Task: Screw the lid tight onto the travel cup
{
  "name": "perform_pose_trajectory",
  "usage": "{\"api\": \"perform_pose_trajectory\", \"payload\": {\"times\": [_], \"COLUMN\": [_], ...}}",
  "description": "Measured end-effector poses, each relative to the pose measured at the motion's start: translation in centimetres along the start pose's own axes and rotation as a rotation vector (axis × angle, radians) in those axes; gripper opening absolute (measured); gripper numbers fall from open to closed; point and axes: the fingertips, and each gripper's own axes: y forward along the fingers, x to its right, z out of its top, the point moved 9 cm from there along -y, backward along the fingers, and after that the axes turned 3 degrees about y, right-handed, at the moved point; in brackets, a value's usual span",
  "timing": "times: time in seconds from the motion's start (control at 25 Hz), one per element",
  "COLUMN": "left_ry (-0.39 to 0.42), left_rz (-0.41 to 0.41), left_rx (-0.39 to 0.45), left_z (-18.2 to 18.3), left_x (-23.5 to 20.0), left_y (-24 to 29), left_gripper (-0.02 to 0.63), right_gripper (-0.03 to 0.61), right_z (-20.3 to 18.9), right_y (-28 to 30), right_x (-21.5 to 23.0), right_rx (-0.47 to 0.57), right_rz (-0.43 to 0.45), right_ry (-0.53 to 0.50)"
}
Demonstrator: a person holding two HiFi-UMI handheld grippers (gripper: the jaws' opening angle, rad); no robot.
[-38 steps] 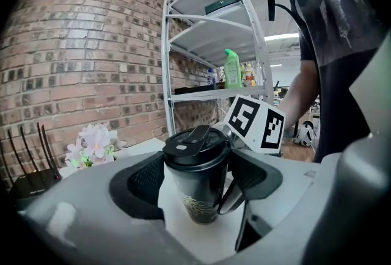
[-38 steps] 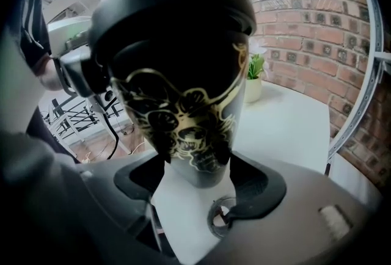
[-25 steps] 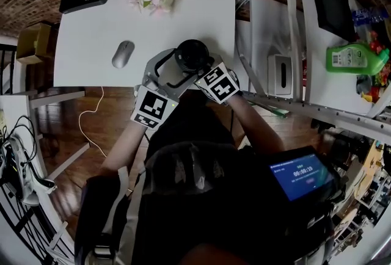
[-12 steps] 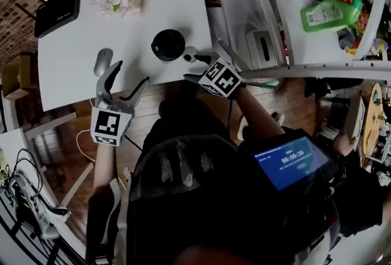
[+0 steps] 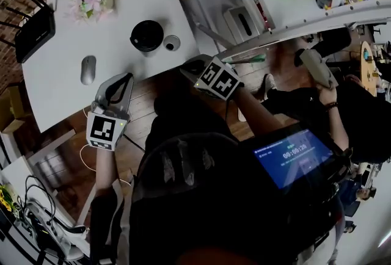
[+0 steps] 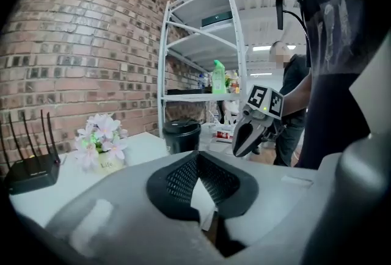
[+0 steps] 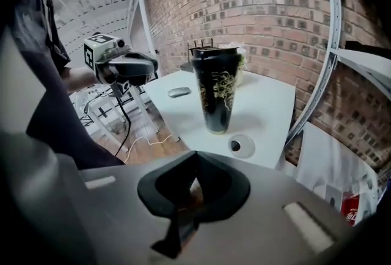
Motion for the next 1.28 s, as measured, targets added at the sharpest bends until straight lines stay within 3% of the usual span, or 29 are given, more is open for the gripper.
{"api": "perform_pose_trajectory", "payload": {"times": [0.32,0.48,0.76,1.0,1.28], "left_ry": [0.053,0.071,-0.031,0.053,0.1], "left_rz": [-0.106,-0.157,-0.08,-0.097,-0.105], "left_rx": [-0.064,-0.098,-0.045,-0.108,-0.133], "left_z": [-0.8,-1.1,0.3,1.4,3.8], "left_x": [3.9,5.5,6.1,9.4,13.5], "left_y": [0.5,0.4,0.4,2.6,4.5], "left_gripper": [0.003,0.002,0.002,0.003,0.003], "right_gripper": [0.006,0.006,0.006,0.006,0.006], "right_z": [0.9,0.8,1.0,-0.8,-4.9], "right_y": [0.0,0.3,-2.3,-5.5,-7.9], "right_x": [-3.5,-3.8,-3.3,-2.3,-1.0], "right_rx": [0.025,0.052,0.226,0.315,0.351], "right_rz": [0.079,0.065,0.075,0.077,0.112], "right_ry": [-0.066,-0.068,-0.014,-0.03,0.033]}}
